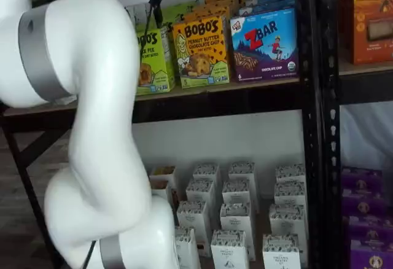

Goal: Pick the green box on the top shelf, the fourth from the left

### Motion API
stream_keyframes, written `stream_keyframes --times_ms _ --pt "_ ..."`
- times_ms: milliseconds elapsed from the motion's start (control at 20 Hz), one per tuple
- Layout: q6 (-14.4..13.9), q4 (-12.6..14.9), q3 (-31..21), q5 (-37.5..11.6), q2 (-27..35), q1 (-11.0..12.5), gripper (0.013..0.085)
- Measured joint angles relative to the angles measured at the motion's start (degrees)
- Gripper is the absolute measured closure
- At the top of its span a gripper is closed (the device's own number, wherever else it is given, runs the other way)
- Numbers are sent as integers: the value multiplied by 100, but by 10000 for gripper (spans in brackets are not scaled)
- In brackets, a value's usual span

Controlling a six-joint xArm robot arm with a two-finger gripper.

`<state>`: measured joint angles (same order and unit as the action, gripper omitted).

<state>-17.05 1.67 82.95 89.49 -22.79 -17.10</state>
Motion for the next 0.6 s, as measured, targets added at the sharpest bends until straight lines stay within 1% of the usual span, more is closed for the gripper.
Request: stream_keyframes --times_ms 150,450,600 --pt "48 -22 210 45 246 54 130" --pt "223 -320 553 108 651 246 130" --pt "263 -360 604 68 759 287 130"
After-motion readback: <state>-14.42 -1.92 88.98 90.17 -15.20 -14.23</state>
